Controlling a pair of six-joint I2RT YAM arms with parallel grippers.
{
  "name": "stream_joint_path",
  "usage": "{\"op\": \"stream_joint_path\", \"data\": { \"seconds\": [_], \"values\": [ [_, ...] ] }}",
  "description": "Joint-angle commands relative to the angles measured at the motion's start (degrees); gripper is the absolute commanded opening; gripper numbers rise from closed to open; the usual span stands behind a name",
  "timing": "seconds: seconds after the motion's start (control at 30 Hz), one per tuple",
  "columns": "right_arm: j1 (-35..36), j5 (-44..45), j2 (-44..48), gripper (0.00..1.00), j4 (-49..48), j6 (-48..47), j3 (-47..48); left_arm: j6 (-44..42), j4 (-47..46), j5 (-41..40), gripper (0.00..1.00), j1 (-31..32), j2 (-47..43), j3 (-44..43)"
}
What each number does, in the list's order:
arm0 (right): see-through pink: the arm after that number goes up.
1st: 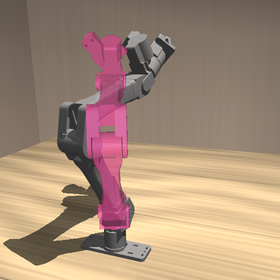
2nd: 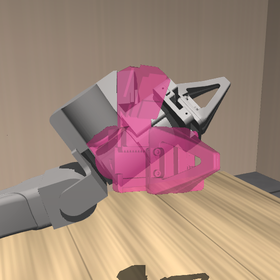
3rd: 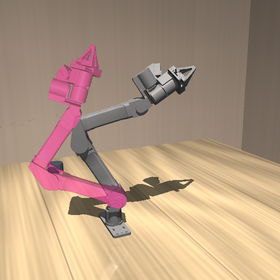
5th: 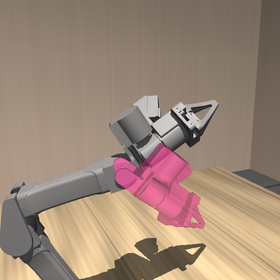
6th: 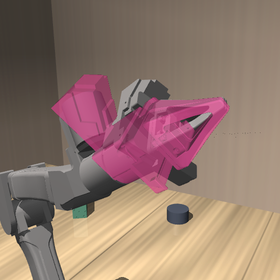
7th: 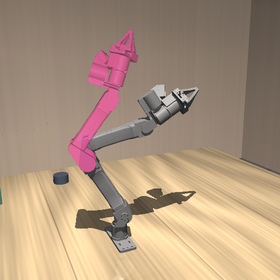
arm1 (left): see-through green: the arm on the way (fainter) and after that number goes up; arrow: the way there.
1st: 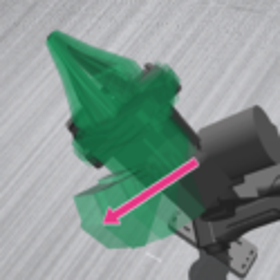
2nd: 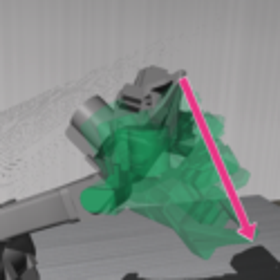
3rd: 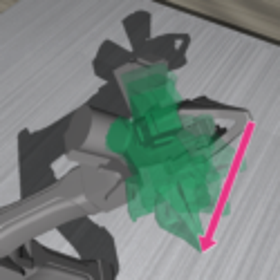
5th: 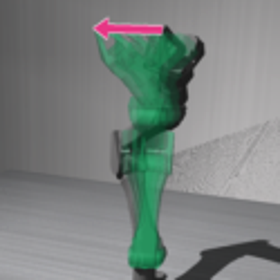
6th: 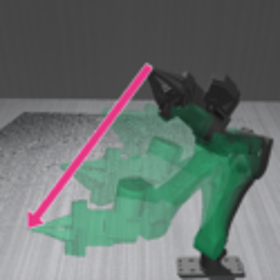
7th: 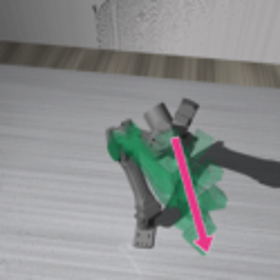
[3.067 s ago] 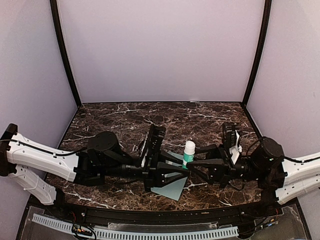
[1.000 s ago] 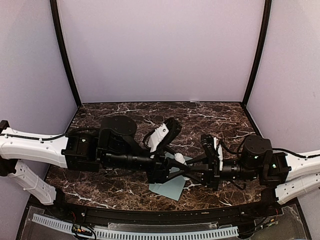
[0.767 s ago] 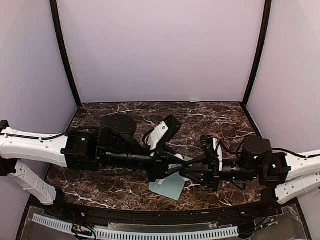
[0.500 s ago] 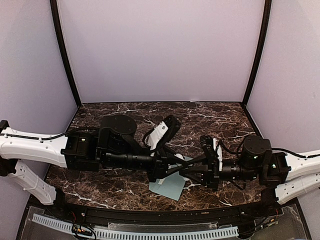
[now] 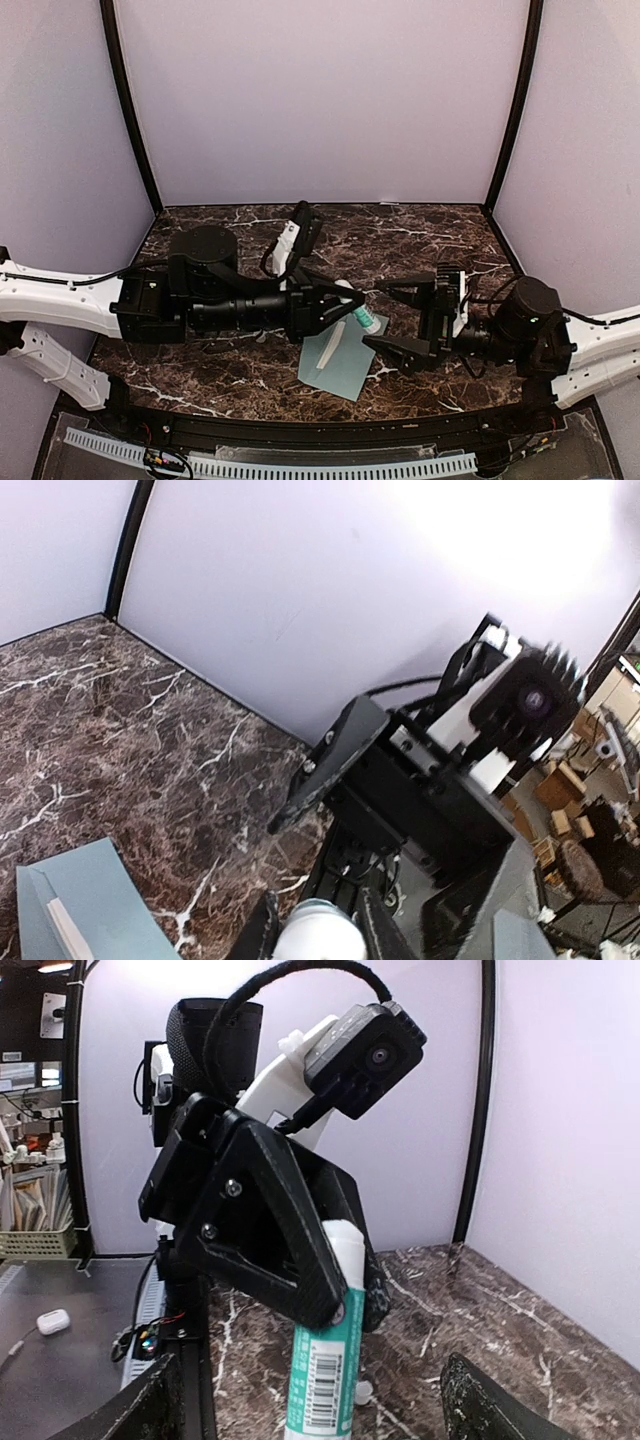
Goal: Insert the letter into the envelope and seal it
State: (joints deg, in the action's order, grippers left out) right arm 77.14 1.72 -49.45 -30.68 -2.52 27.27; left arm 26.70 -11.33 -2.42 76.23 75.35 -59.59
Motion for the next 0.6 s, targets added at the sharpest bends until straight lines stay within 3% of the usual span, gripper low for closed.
{"op": "stream_joint_path", "data": {
  "seconds": [0.0,0.17,0.57],
  "values": [
    [-0.1,5.5,-3.24,0.85,-15.88,-8.83,-1.85,6.85,-11.88,1.62,0.05,-1.76,-3.78,2.33],
    [-0.07,7.22,-8.3,0.8,-23.88,-12.56,-0.87,11.33,-15.2,2.19,0.05,-3.2,-4.38,3.63],
    [-0.06,6.92,-14.81,0.53,-35.87,-14.55,0.8,18.27,-24.63,6.09,0.05,-4.9,-4.5,7.19]
  ]
}}
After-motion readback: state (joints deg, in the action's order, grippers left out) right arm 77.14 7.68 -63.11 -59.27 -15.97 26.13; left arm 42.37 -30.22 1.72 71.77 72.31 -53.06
